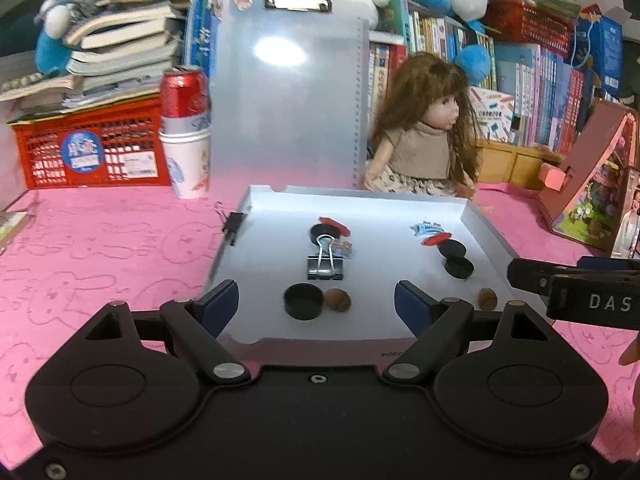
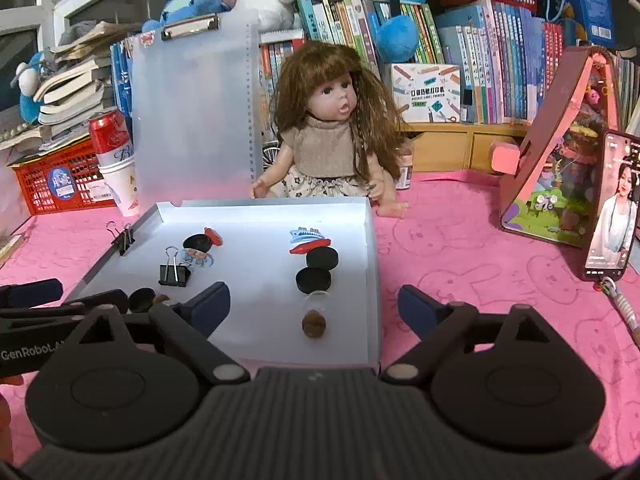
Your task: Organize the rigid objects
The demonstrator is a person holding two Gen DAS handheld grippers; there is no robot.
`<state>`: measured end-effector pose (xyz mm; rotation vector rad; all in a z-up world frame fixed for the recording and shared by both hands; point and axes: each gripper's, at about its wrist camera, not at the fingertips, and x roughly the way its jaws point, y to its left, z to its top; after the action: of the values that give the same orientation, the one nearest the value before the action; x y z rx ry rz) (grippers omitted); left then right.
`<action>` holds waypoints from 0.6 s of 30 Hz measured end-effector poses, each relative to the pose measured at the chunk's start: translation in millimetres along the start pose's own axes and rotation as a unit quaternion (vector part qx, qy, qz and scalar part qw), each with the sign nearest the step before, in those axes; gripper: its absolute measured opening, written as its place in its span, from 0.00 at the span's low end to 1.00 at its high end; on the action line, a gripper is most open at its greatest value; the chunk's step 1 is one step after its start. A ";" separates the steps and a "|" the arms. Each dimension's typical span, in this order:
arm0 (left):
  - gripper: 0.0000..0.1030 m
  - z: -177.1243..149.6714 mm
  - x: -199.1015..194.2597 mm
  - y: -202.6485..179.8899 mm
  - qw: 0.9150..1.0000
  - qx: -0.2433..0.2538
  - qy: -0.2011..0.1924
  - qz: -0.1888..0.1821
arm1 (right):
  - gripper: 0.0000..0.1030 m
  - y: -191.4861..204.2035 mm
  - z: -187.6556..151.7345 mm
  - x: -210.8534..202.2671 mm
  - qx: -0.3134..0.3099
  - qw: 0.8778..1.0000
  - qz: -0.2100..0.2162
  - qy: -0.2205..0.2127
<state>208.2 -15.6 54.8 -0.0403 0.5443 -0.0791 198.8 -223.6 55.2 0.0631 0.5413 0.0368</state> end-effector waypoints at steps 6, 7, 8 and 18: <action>0.84 -15.5 -20.2 4.9 1.000 0.002 0.000 -0.003 | 0.99 4.6 -13.4 -19.8 -0.013 1.000 0.004 -0.016; 0.84 -18.8 -22.7 5.6 1.000 0.001 0.002 -0.002 | 0.99 5.3 -16.3 -22.4 -0.012 1.000 0.005 -0.016; 0.84 -22.1 -24.8 6.2 1.000 0.000 0.004 -0.003 | 1.00 5.7 -19.9 -24.9 -0.012 1.000 0.005 -0.016; 0.84 -57.6 -23.6 7.9 0.999 0.005 0.034 0.018 | 1.00 9.7 -59.1 -21.7 -0.013 1.000 0.000 0.013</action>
<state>158.7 -6.7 17.2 -0.0175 0.6116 -0.0484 149.6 -212.1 16.5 0.0370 0.5664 0.0442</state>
